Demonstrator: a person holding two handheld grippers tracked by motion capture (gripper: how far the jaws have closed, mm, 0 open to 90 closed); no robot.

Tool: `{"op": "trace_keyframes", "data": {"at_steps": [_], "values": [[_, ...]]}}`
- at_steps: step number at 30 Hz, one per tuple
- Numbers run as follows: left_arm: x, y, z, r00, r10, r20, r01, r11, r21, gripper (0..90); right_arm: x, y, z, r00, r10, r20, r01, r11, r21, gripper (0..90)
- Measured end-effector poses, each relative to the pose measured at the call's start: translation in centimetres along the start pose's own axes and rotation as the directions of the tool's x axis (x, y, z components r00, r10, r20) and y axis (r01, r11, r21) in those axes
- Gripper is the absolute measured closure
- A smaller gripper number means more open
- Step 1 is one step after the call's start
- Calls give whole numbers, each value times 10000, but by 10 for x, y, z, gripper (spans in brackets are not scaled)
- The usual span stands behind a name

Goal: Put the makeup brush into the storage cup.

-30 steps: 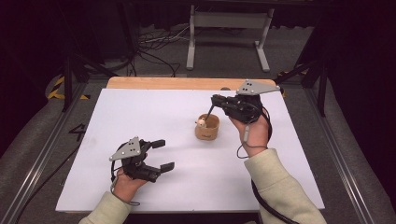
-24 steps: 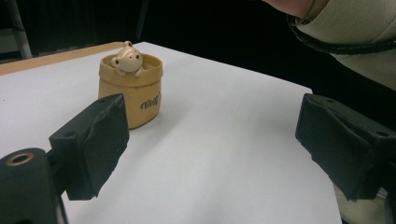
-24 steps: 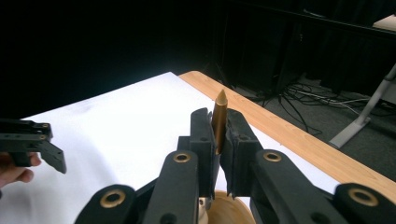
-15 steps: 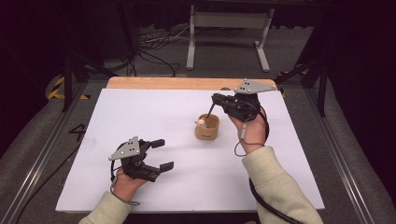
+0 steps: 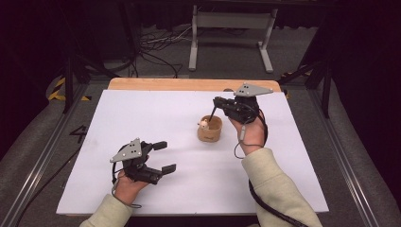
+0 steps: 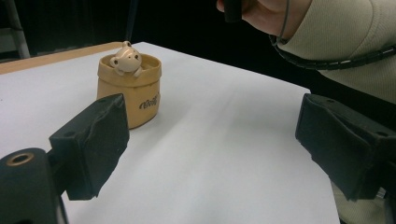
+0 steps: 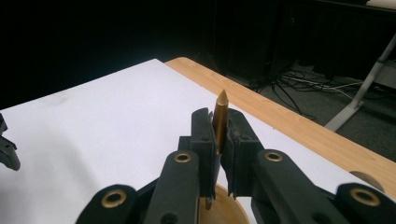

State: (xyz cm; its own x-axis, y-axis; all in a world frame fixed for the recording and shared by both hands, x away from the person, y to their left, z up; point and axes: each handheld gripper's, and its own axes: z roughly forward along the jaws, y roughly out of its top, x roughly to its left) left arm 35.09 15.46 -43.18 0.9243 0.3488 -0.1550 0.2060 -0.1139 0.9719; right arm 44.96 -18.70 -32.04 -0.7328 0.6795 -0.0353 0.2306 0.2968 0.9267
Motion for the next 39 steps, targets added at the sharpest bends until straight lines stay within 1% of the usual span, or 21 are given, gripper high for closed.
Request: {"op": "trace_keyframes", "data": {"at_steps": [17, 23, 24, 25, 26, 27, 31, 32, 36, 39], "values": [[0, 0, 0, 10000, -80, 36, 80, 10000, -18, 107, -1, -17, 17, 9999, 138, 2, -138, 9990, 414, 835], [0, 0, -1, 10000, -85, 38, 85, 10000, -22, 107, 0, -19, 20, 9999, 113, -19, -112, 9987, 491, 831], [0, 0, -1, 10000, -85, 46, 85, 10000, -21, 107, 0, -19, 20, 10000, 62, 11, -63, 9987, 512, 810], [0, 0, -1, 10000, -85, 46, 85, 10000, -21, 107, 0, -20, 20, 10000, 63, 66, -66, 9987, 496, 764], [0, 0, -1, 10000, -74, 38, 74, 10000, -35, 107, 0, -20, 20, 10000, 63, 66, -66, 9987, 496, 764], [0, 0, -1, 10000, -52, 34, 53, 10000, -53, 107, 0, -19, 19, 9996, 85, 272, -95, 9993, 365, 642], [0, 0, -1, 9999, -81, 62, 81, 10000, -34, 107, -3, -19, 13, 9980, 110, 630, -116, 9999, 100, 512], [0, 0, -1, 9999, -81, 71, 82, 10000, -21, 107, -3, -19, 13, 9980, 110, 630, -116, 9999, 100, 512], [1, 1, -2, 10000, -67, 56, 67, 10000, -15, 106, -4, -17, 6, 9960, 98, 887, -88, 9999, -118, 394], [1, 1, -4, 10000, -53, -4, 53, 10000, -26, 104, -4, -16, -1, 9962, 18, 876, 5, 9996, -265, 335]]}}
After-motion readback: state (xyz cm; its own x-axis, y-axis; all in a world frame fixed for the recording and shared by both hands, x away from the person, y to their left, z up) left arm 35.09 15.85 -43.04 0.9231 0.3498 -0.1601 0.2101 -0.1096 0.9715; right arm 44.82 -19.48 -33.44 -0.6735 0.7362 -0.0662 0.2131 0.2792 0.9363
